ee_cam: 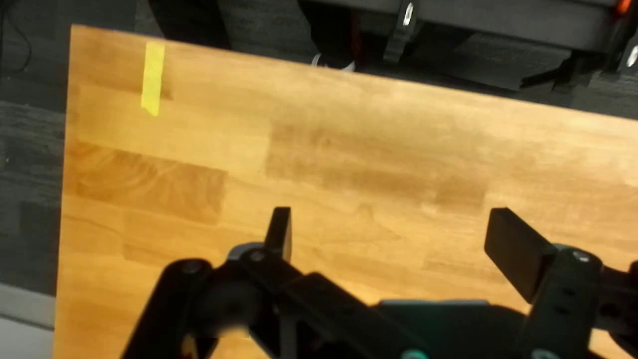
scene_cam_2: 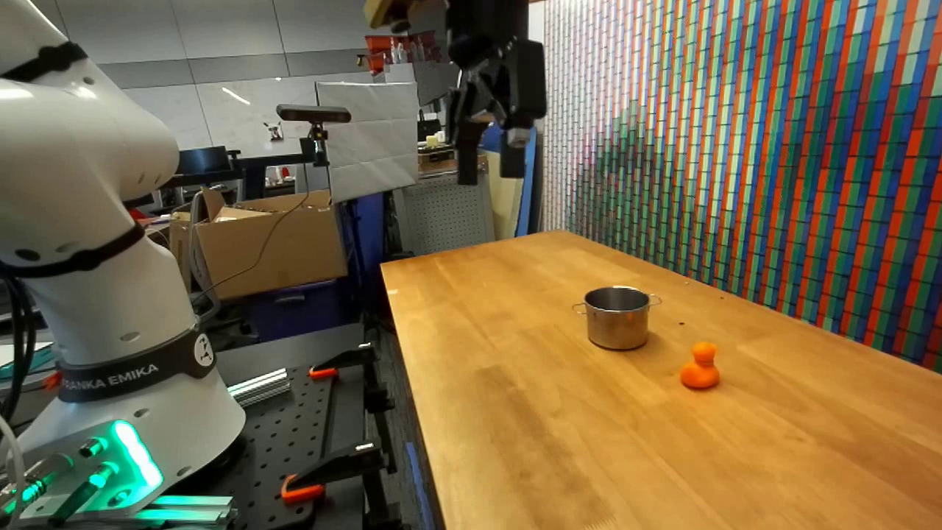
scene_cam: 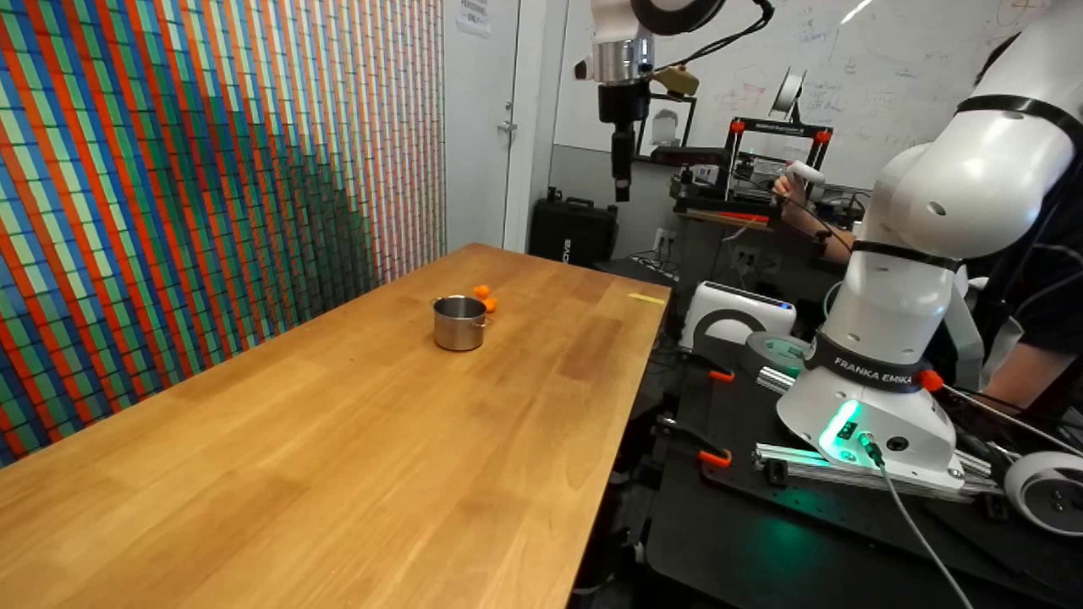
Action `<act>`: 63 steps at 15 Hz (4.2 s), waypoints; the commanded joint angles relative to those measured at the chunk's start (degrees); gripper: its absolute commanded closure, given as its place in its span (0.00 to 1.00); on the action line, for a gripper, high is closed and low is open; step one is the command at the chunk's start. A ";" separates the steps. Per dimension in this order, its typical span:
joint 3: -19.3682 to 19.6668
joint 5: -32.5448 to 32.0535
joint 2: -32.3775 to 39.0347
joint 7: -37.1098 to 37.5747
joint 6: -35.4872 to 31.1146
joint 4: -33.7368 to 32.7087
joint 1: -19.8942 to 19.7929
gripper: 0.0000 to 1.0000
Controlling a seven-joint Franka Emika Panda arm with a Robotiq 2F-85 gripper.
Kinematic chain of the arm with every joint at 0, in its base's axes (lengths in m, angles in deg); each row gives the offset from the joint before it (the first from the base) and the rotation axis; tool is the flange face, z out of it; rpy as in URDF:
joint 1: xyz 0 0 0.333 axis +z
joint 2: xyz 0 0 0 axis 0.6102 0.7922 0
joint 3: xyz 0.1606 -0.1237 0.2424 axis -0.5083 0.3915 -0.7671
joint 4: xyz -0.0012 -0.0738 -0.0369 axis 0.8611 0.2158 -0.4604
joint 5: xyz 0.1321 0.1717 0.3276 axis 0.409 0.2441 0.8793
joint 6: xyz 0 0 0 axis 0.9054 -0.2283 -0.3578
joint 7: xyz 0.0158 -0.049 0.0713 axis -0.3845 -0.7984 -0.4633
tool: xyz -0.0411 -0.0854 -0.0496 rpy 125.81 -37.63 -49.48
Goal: Put the orange duck in the pot
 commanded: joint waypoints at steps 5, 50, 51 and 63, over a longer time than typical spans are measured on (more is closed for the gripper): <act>-2.20 -13.23 23.29 13.24 -23.28 -12.44 -1.25 0.00; -5.96 14.16 48.65 4.40 -13.48 -39.10 -0.60 0.81; -6.25 14.59 48.07 4.34 -14.49 -38.23 -0.18 0.81; -8.03 15.36 50.01 4.59 -14.52 -36.60 2.18 0.08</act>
